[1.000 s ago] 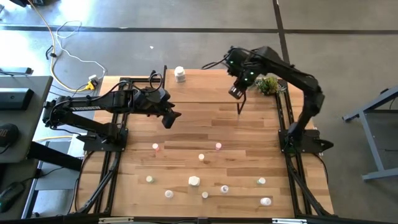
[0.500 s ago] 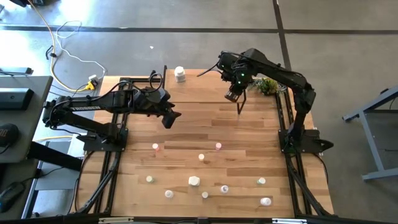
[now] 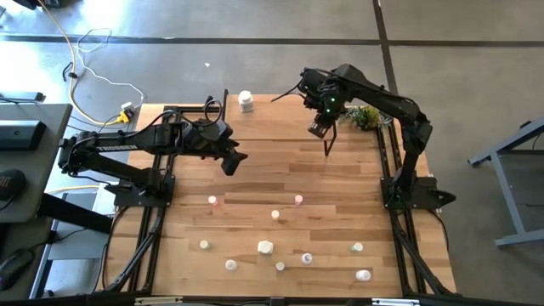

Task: Pick and place medicine bottles onto shelf by color
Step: Put the white yellow pill bottle on the shelf

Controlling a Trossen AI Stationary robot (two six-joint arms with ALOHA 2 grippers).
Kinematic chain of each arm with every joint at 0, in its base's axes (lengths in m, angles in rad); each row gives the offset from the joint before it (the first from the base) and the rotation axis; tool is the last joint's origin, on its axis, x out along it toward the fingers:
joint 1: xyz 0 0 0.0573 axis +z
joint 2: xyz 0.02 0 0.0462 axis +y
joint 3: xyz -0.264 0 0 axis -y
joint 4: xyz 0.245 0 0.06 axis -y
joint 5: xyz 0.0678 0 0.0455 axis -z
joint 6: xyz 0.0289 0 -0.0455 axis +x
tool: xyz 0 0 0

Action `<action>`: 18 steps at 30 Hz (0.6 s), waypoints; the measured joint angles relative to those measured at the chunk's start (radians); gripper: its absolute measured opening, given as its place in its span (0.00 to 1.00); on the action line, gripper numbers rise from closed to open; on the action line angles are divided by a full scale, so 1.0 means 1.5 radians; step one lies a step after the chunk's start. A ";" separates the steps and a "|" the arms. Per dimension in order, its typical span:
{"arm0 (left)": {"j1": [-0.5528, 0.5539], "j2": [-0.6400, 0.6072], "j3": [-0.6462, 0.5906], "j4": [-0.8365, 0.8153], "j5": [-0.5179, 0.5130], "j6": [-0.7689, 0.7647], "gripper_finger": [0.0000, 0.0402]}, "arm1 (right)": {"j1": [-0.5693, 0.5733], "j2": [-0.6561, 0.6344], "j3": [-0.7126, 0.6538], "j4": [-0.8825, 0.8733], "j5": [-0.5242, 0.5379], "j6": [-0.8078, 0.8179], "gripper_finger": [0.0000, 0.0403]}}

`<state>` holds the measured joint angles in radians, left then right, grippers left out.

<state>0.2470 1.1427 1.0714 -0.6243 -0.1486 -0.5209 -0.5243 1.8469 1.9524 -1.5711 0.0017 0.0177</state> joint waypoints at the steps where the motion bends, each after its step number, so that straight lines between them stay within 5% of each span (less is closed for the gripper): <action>1: 0.000 0.000 0.000 0.000 0.000 0.000 0.71 | 0.000 0.000 -0.002 0.000 0.000 0.000 0.16; 18: 0.000 0.000 0.000 0.000 0.000 0.000 0.71 | 0.000 0.000 -0.003 0.000 0.002 0.000 0.19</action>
<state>0.2472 1.1427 1.0714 -0.6243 -0.1482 -0.5205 -0.5243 1.8469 1.9480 -1.5711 0.0054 0.0179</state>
